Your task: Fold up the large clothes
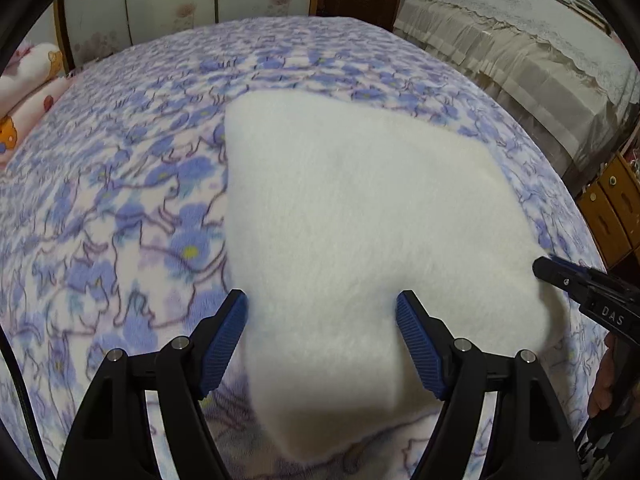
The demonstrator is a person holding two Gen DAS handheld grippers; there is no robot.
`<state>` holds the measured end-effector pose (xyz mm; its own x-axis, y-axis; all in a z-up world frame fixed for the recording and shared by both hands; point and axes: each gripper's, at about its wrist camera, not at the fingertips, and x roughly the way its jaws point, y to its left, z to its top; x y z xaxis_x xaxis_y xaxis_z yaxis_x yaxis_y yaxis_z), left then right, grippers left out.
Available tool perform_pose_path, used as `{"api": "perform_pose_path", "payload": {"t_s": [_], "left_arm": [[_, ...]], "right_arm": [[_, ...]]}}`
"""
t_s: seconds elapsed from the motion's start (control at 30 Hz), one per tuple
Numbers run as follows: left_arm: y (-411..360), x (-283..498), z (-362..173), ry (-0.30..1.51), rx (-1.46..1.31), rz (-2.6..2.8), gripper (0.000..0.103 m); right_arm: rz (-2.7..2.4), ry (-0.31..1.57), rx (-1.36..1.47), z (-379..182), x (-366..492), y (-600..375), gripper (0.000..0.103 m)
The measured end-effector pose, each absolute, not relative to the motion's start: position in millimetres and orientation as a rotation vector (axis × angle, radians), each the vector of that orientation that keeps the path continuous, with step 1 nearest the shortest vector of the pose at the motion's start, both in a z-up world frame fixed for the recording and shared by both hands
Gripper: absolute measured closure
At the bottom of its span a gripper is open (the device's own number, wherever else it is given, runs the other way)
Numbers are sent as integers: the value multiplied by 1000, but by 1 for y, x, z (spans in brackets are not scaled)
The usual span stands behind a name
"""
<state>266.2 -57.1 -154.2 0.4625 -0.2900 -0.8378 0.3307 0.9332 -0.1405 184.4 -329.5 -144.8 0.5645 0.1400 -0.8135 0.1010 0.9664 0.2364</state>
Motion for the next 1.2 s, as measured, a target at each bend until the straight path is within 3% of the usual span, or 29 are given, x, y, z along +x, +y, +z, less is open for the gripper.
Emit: {"api": "perform_pose_path", "payload": {"t_s": [0.1, 0.27, 0.73, 0.93, 1.03, 1.1, 1.13, 1.2], "left_arm": [[-51, 262, -151, 1038, 11, -361, 27], [-50, 249, -139, 1032, 25, -333, 27], [-39, 177, -96, 1040, 34, -326, 27], [-30, 157, -83, 1054, 32, -328, 25], [-25, 155, -79, 1071, 23, -317, 21], [-21, 157, -78, 1093, 10, -304, 17], [-19, 158, -77, 1103, 3, -305, 16], [-16, 161, -76, 1121, 8, -299, 4]], "right_arm": [[38, 989, 384, -144, 174, -340, 73], [3, 973, 326, -124, 156, -330, 71], [-36, 1143, 320, -112, 107, -308, 69], [-21, 1116, 280, -92, 88, -298, 62], [13, 1091, 283, -82, 85, -296, 49], [41, 1065, 303, -74, 83, -297, 25], [54, 1051, 313, -70, 83, -298, 21], [74, 1024, 321, -63, 83, -301, 16]]}}
